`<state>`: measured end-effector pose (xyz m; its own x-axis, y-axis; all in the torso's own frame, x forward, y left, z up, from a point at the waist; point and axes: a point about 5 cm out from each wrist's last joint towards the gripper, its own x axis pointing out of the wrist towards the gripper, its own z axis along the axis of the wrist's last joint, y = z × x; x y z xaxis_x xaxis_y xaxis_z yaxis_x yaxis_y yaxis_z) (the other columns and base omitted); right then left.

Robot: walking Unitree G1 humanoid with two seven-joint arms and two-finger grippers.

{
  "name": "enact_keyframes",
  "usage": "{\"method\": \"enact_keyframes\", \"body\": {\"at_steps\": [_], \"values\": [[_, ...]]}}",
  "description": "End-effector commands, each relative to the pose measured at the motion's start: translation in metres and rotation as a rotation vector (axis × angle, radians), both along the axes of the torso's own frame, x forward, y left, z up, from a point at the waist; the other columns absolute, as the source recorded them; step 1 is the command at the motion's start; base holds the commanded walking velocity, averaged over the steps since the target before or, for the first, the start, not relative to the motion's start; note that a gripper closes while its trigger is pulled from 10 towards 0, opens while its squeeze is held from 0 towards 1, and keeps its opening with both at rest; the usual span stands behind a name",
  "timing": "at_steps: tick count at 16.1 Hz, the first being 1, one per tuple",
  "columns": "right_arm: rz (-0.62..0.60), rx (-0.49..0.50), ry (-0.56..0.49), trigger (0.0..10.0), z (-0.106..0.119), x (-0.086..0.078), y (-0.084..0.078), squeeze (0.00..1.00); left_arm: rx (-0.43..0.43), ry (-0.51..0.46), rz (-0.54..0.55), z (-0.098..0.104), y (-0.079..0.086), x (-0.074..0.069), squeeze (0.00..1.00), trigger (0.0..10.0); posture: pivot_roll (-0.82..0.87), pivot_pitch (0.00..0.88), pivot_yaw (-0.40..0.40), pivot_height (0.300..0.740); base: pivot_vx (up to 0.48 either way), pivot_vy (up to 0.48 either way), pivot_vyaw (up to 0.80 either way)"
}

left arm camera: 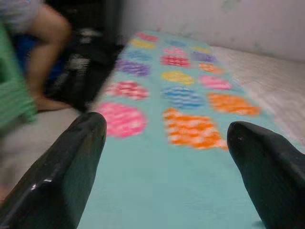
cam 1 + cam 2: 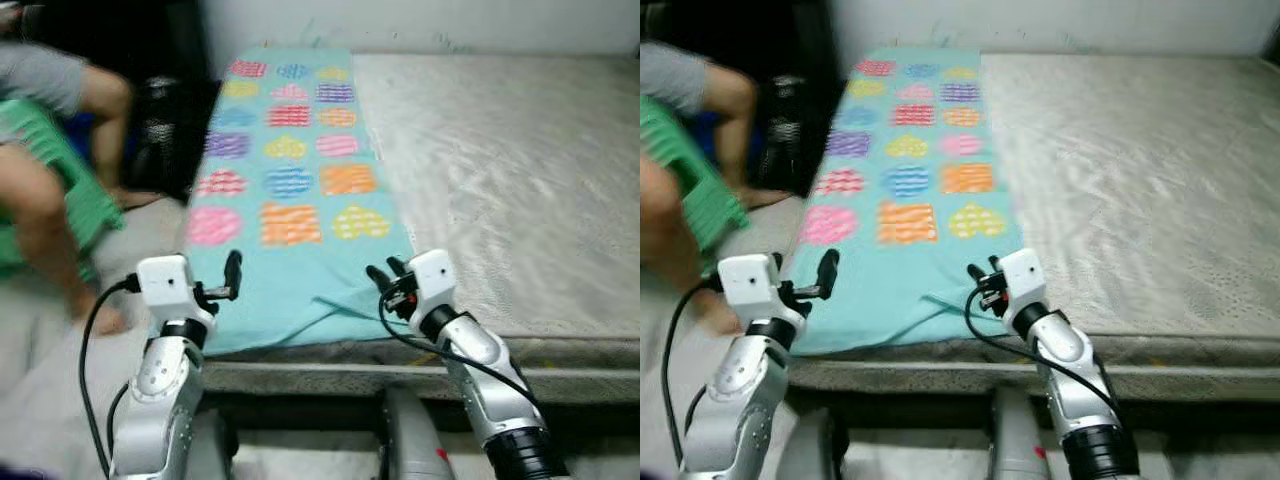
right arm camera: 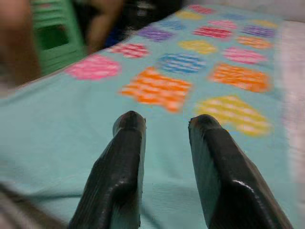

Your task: Clean up the room

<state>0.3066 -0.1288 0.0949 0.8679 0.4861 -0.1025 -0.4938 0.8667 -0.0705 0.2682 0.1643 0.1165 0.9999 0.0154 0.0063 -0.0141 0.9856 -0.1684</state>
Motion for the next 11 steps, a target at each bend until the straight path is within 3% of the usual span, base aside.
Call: {"method": "enact_keyframes", "body": {"at_steps": [1,3,7,11], "values": [[0.039,0.004,0.001,10.0,0.002,0.0,0.007,0.0,0.015,0.012,0.024,0.0,0.006,-0.001,0.0,10.0,-0.11,0.052,0.022,0.533,0.0,0.0,0.8],[0.05,-0.01,0.012,10.0,0.001,0.004,0.006,0.0,0.02,0.016,0.034,0.001,0.009,-0.002,0.0,10.0,-0.1,0.062,0.019,0.533,0.0,0.0,0.8],[0.025,-0.039,0.026,10.0,0.001,0.011,0.002,0.0,0.044,0.011,0.025,0.007,0.015,-0.009,0.0,10.0,-0.08,0.111,0.017,0.533,0.0,0.0,0.0],[-0.035,-0.028,0.017,10.0,0.005,0.023,0.015,0.0,0.067,0.023,-0.03,0.009,0.012,-0.018,0.0,10.0,-0.06,0.147,0.025,0.533,0.0,0.0,0.0]]}}
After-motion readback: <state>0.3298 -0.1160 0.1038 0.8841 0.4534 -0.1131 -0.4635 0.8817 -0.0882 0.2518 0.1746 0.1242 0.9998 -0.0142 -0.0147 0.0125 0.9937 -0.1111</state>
